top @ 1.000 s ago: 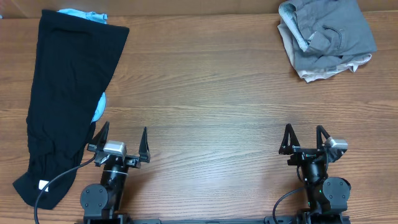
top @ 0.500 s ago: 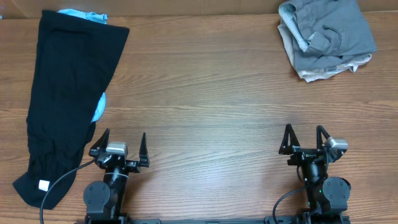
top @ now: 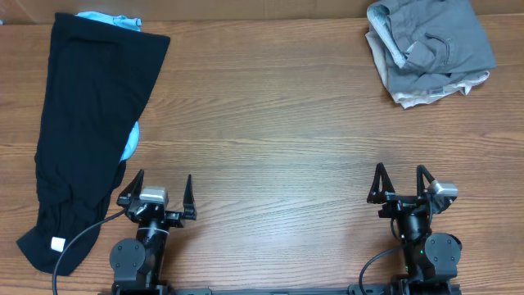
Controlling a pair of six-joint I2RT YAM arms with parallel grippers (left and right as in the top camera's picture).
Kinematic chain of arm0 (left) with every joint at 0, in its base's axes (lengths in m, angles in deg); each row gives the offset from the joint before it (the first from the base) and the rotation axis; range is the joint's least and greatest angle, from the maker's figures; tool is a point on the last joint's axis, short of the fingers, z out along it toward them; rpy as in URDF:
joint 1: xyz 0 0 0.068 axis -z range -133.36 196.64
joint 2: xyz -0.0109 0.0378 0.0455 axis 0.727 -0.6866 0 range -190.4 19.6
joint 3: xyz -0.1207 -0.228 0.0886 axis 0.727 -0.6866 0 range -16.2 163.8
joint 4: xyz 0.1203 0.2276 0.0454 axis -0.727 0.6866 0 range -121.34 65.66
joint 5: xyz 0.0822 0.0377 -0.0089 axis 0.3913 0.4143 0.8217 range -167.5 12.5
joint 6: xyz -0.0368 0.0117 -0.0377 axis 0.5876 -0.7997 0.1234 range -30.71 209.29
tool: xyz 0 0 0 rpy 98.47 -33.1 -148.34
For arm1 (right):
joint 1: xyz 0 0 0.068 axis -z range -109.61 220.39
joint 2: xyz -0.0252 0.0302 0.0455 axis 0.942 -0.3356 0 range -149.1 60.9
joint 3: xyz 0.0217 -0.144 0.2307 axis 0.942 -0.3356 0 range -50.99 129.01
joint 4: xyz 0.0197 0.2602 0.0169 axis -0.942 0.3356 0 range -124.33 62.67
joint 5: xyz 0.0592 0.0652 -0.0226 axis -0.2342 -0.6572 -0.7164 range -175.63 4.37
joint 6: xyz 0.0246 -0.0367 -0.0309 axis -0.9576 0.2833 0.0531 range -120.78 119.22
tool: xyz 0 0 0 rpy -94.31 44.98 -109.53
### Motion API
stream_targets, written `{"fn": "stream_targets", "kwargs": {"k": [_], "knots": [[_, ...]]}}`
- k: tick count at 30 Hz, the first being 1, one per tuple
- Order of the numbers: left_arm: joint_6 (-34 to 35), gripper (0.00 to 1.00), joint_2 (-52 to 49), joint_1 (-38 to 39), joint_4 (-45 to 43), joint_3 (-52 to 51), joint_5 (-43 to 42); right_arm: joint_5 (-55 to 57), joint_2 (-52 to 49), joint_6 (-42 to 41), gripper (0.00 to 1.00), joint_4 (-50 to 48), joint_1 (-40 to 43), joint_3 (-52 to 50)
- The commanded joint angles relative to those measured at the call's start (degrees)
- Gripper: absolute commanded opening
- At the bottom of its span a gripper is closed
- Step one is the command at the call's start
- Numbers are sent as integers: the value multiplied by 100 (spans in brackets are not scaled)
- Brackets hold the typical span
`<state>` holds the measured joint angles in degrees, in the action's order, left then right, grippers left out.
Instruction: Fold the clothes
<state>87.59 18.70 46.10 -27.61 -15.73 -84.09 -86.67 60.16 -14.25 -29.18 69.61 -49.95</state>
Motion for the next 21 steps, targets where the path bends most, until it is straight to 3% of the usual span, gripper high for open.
{"fn": "stream_targets", "kwargs": {"k": [1,21], "knots": [[-92,100,66,-63,24,-20,74,55,50,-7,100,-39,20,-57],[-92,100,66,-63,24,-20,76,55,50,-9,100,-39,20,-57]]}}
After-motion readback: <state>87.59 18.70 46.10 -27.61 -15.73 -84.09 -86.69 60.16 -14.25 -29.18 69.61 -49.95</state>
